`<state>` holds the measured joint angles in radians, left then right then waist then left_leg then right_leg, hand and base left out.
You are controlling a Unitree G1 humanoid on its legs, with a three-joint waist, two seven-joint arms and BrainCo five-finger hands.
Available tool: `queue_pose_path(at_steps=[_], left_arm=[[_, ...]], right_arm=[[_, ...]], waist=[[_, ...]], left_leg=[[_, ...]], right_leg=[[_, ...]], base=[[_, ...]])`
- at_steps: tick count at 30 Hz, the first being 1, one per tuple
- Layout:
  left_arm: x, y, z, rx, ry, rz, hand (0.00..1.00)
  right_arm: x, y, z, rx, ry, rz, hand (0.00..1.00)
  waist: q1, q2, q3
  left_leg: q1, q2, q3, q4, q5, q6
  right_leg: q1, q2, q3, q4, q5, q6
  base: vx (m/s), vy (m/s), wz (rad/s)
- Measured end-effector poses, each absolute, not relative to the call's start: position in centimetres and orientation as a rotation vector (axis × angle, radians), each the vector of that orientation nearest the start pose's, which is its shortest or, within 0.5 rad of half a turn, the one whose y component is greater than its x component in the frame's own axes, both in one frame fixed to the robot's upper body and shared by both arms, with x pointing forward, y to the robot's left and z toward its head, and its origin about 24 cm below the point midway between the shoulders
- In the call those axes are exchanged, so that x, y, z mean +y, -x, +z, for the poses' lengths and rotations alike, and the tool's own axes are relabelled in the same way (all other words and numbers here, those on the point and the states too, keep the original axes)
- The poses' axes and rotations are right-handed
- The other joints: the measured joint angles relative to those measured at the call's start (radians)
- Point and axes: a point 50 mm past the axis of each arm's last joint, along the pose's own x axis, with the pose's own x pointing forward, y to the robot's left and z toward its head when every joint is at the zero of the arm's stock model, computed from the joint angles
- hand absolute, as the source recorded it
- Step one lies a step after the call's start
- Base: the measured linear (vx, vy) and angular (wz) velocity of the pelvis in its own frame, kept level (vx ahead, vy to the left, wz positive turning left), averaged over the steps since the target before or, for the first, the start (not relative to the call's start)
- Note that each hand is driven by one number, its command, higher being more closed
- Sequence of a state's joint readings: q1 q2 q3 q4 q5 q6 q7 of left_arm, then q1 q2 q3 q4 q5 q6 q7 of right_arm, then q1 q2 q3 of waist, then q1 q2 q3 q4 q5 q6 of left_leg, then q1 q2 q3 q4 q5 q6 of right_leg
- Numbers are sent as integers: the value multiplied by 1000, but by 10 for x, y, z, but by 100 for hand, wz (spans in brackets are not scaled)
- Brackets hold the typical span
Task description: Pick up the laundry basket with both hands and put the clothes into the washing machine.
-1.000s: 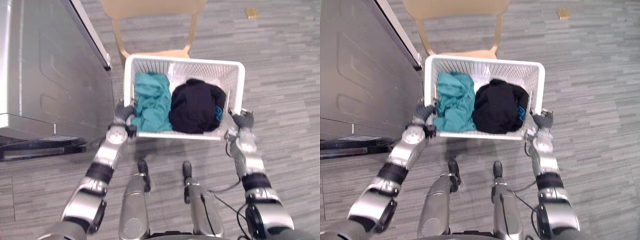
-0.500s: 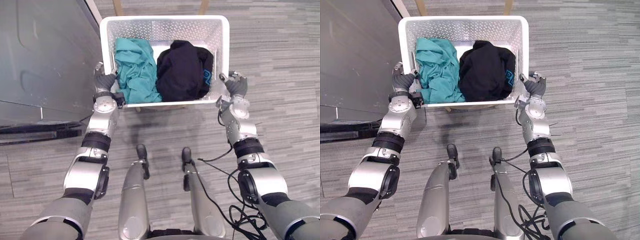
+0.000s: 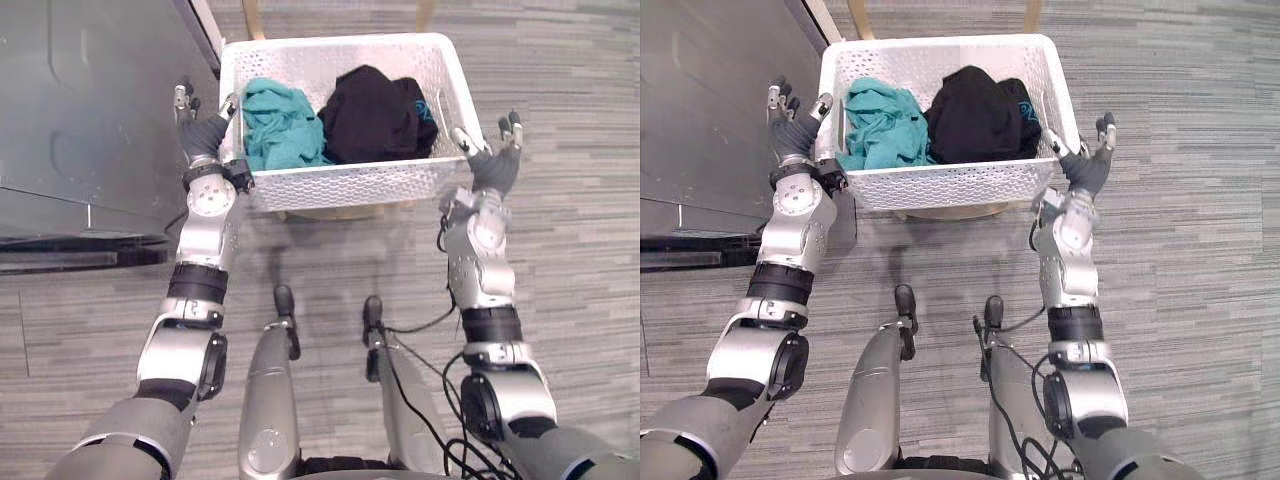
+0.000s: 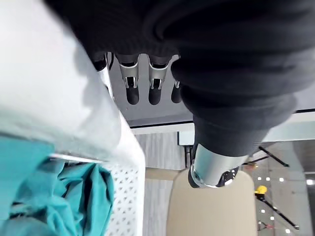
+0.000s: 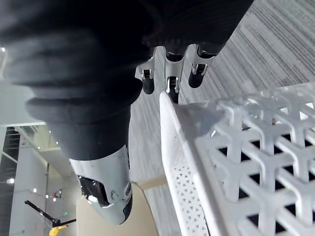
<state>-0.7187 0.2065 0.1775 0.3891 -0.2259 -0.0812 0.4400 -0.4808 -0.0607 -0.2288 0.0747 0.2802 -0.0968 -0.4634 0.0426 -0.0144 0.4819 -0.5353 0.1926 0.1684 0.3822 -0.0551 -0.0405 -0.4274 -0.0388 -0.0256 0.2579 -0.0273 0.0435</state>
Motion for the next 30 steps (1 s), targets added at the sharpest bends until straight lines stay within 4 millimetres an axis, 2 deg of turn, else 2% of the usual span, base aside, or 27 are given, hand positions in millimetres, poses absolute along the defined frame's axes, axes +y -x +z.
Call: queue_pose_path(at_steps=[2, 4, 5, 6, 9, 15, 17, 20, 21, 22, 25, 26, 30], left_arm=[[211, -352, 160, -340, 237, 501, 0], [215, -333, 114, -227, 268, 546, 0], [215, -328, 102, -191, 280, 554, 0], [213, -319, 81, -126, 289, 555, 0], [211, -303, 47, -14, 248, 518, 0], [208, -298, 29, 57, 198, 448, 0], [204, -294, 24, 72, 186, 419, 0], [197, -277, 2, 141, 162, 375, 0], [195, -265, -11, 190, 150, 354, 0], [195, -261, -15, 205, 148, 350, 0], [202, -231, -46, 334, 135, 354, 0], [203, -227, -52, 362, 130, 353, 0], [214, -190, -97, 591, 123, 388, 0]], right_arm=[[-216, -302, 152, -449, -356, -572, 0], [-223, -286, 134, -427, -294, -603, 0], [-225, -282, 128, -413, -277, -605, 0], [-226, -276, 115, -372, -249, -602, 0], [-223, -275, 83, -238, -194, -550, 0], [-216, -285, 59, -127, -150, -479, 0], [-218, -283, 56, -111, -135, -482, 0], [-218, -272, 40, -53, -122, -472, 0], [-218, -263, 23, 12, -109, -465, 0], [-218, -259, 17, 34, -105, -462, 0], [-220, -236, -24, 209, -98, -456, 0], [-220, -233, -30, 240, -98, -453, 0], [-215, -202, -76, 466, -110, -432, 0]], waist=[[0, 0, 0], [0, 0, 0], [0, 0, 0], [-1, 0, 0], [0, 0, 0], [-2, 0, 0], [-2, 0, 0], [-2, 0, 0], [1, 0, 0], [1, 0, 0], [-1, -2, -3], [-2, -2, -5], [-2, -3, -71]], left_leg=[[33, -2, -1, -19, 1, -1], [80, -10, -2, -55, 6, -8], [91, -19, -3, -66, 8, -11], [107, -23, -4, -86, 19, -15], [135, -35, -16, -133, 47, -18], [167, -39, -33, -151, 58, -13], [185, -53, -44, -187, 76, -14], [233, -63, -54, -241, 88, -14], [260, -70, -59, -253, 88, -15], [270, -70, -60, -258, 88, -15], [336, -87, -73, -284, 89, -15], [346, -89, -76, -289, 89, -15], [392, -105, -89, -320, 89, -15]], right_leg=[[27, -1, -4, 2, -12, -7], [58, -9, -10, 8, -30, -12], [64, -11, -14, 10, -35, -14], [74, -15, -21, 9, -39, -15], [90, -17, -31, -1, -38, -15], [135, -17, -55, -16, -38, -16], [146, -20, -61, -27, -38, -15], [194, -33, -80, -63, -38, -15], [230, -33, -87, -83, -39, -13], [241, -34, -88, -89, -40, -12], [315, -44, -112, -110, -53, 7], [326, -45, -115, -114, -55, 9], [384, -56, -145, -140, -64, 23]], base=[[-1, -43, 15], [2, -45, 13], [6, -25, 18], [20, -24, 16], [24, -31, 15], [10, -13, 12], [13, -9, 16], [72, 16, 21], [107, 6, 20], [118, 3, 20], [112, 3, 19], [109, 18, 17], [109, 5, 17]])
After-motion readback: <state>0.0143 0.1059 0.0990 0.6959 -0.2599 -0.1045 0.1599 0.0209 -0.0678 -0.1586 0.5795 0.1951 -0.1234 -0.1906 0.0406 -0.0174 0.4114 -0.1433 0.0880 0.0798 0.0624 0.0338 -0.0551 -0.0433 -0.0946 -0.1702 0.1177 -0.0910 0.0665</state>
